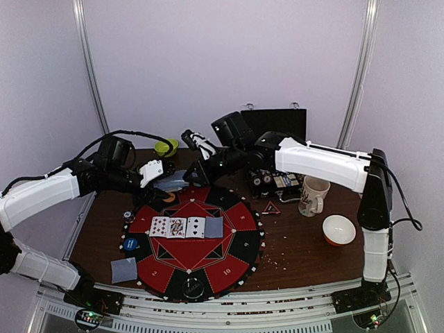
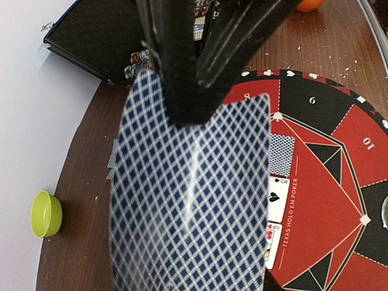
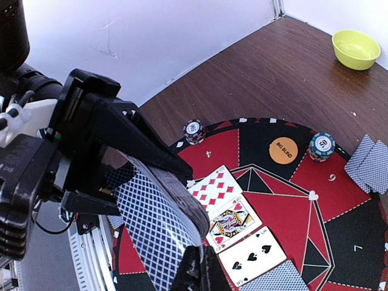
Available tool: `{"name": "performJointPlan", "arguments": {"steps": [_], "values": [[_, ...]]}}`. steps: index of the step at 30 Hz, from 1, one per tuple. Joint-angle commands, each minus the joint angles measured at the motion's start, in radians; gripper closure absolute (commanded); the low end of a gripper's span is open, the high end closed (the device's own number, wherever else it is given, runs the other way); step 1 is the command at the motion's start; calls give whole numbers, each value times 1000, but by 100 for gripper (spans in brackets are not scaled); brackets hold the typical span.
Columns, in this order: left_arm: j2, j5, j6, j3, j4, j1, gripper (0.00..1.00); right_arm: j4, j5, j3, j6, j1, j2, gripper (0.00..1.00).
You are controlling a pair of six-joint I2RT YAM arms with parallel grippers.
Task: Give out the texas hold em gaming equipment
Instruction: Pick up the poker card from the face-down deck piles, then place the poker card on the poker table mat.
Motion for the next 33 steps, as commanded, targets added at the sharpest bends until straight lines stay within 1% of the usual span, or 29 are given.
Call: {"name": "performJointPlan", "arguments": {"steps": [1,3,5,7,8,9,11,12,14,16,19,21,24,27,28,30,33], "values": [[-2,-9,-8,-5,42,-3,62,-13,59,-33,-1,-14,-89,100],[-1,-35,-20,-8,54,-2,62,21,83,-69,22,-21,-130,100],[4,-93,-38,-7,66,-3,62,86,109,-141,70,-35,-191,100],[7,-146,-61,-4,80,2,62,167,155,-236,158,-56,-263,100],[9,-166,-74,-3,90,6,62,204,191,-288,228,-68,-304,100],[9,-184,-88,0,102,12,62,236,252,-353,291,-79,-350,100],[16,-206,-113,9,109,26,62,320,393,-551,404,-89,-465,100],[17,-215,-120,15,108,33,62,359,489,-653,466,-88,-510,100],[20,-224,-134,24,113,45,62,450,600,-843,602,-77,-586,100],[21,-223,-143,26,119,53,62,502,678,-987,710,-52,-620,100],[24,-206,-144,28,123,57,62,564,760,-1120,838,-12,-617,100],[25,-204,-144,29,121,58,62,590,792,-1152,891,16,-579,100],[10,-209,-143,23,120,58,62,593,829,-1144,936,60,-493,100],[1,-208,-141,18,126,57,62,612,821,-1138,985,88,-401,100],[1,-207,-140,17,125,57,62,620,810,-1136,1001,95,-376,97],[4,-206,-140,18,124,58,62,638,773,-1134,1027,110,-338,87],[2,-206,-140,18,122,57,62,632,714,-1134,1038,131,-313,75]]}}
